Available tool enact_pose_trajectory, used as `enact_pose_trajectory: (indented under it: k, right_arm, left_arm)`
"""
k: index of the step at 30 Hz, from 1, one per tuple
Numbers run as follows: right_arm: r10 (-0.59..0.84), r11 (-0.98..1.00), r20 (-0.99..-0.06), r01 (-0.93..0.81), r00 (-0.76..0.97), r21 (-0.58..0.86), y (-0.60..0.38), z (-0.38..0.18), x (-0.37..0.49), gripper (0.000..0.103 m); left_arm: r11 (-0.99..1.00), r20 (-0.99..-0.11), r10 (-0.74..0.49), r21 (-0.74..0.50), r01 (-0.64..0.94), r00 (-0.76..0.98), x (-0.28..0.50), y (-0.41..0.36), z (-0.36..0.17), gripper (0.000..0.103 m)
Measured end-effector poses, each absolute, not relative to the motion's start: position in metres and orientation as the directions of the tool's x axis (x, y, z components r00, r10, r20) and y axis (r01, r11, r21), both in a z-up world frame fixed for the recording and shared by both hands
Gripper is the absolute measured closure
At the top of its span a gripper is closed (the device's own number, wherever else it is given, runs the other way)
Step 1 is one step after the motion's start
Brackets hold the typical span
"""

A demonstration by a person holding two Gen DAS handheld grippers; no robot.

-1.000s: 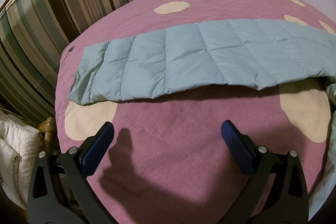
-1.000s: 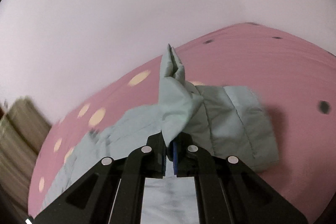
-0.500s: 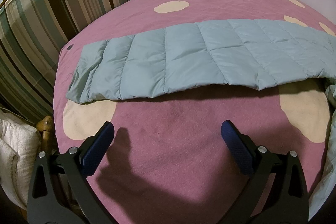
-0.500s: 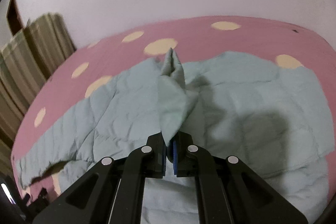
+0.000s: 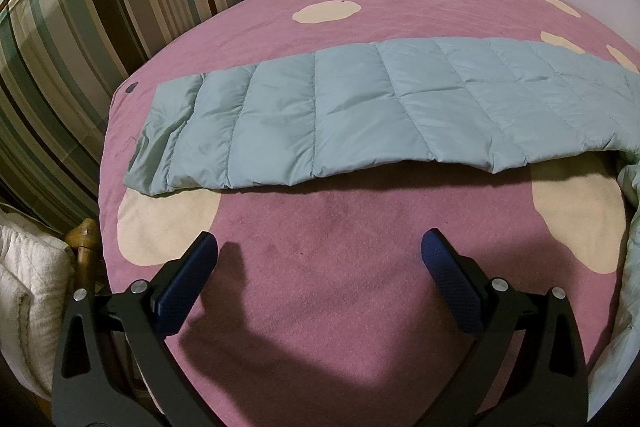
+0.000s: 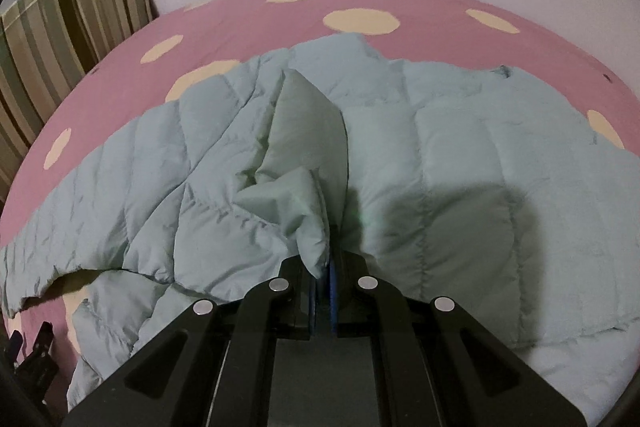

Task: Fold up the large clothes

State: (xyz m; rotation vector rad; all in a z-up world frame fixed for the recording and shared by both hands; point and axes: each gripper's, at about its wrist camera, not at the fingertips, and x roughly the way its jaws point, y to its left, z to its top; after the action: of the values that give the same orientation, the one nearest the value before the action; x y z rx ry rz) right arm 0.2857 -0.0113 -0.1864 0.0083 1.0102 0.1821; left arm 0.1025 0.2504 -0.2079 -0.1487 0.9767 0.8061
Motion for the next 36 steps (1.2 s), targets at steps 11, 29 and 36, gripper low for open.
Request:
enact_pose_trajectory:
  k: [11,29,36]
  right_arm:
    - [0.359,0.923,-0.793,-0.316,0.493,0.221,0.009,-0.158,0.253,0.049]
    - [-0.01,0.94,-0.806,0.281,0.591,0.194,-0.287,-0.159,0.236,0.087]
    - [0.053,0.944,-0.848,0.251,0.527,0.215,-0.283,-0.192,0.243,0.087]
  left_arm:
    - [0.706,-0.783,0.545,0.238,-0.667,0.298,0.102,0.251,-0.208,0.002]
    - [0.706,-0.781,0.551,0.248,-0.663,0.295,0.101,0.251,-0.207,0.002]
    - [0.705,-0.777,0.558,0.259,-0.66,0.291,0.1,0.253,-0.206,0.002]
